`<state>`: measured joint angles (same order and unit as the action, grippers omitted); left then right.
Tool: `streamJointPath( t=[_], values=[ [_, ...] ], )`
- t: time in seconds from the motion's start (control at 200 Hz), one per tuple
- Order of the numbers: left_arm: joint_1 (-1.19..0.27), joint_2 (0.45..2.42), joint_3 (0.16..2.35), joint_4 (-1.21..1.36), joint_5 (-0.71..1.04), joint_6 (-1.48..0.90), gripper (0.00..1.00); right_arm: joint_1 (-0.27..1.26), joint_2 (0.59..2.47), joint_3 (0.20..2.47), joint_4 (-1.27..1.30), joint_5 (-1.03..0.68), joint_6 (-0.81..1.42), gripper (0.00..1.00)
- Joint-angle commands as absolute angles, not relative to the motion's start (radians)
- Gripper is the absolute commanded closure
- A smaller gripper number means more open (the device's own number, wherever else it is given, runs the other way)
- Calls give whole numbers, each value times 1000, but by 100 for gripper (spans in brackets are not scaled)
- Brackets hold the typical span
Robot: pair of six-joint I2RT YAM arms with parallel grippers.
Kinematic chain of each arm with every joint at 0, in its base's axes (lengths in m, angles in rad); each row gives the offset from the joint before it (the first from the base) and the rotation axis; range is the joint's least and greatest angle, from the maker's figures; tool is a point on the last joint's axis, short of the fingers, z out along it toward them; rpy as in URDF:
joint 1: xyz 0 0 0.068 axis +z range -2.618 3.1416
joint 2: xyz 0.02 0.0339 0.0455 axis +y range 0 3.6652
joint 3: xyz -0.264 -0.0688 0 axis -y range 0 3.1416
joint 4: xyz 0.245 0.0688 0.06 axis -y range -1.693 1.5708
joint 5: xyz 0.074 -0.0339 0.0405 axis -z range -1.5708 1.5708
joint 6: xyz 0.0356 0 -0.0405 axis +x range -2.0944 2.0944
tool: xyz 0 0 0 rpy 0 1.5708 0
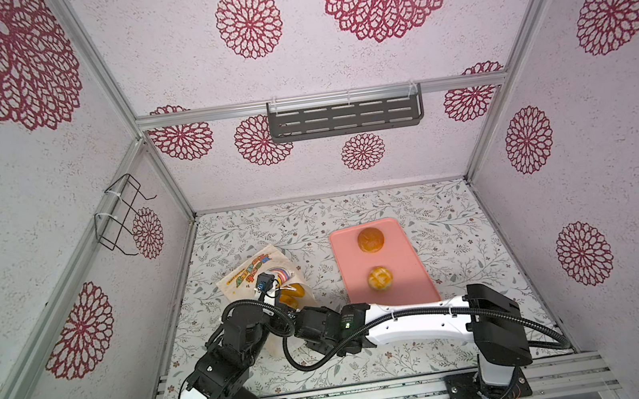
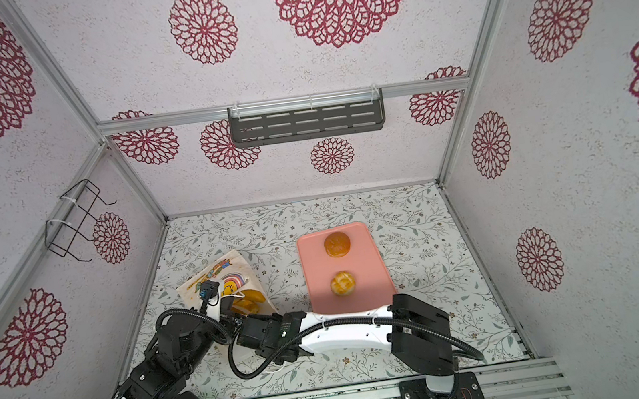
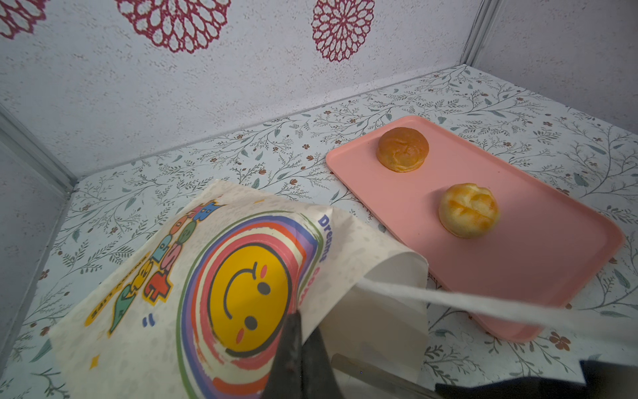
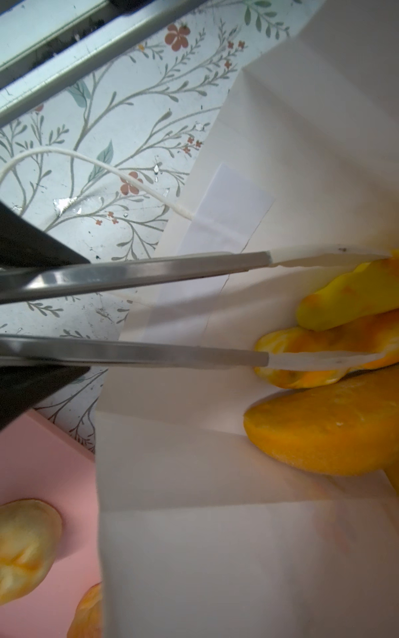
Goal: Take the fake bread out of the paper bag
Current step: 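Close the tongs on a yellow bread piece inside the bag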
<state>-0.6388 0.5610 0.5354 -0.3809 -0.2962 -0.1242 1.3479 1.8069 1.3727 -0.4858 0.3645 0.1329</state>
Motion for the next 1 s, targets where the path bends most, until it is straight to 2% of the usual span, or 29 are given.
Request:
streamJointPath(
  t=[0.0,0.355,0.52,0.746,0.996],
  values=[
    [-637,549,538,-346,-284,-123,100,1350,1764,1413,-514,416,149,60],
    [-637,550,540,-349,-284,-125,100,1350,1771,1404,-486,365,135,60],
    [-637,550,540,-351,-285,-124,100,1350,1782,1392,-465,325,132,63],
    [-637,554,540,-351,-291,-122,100,1354,1787,1376,-461,294,138,74],
    [-637,549,542,-353,-305,-119,100,1361,1734,1328,-462,257,177,96]
  ],
)
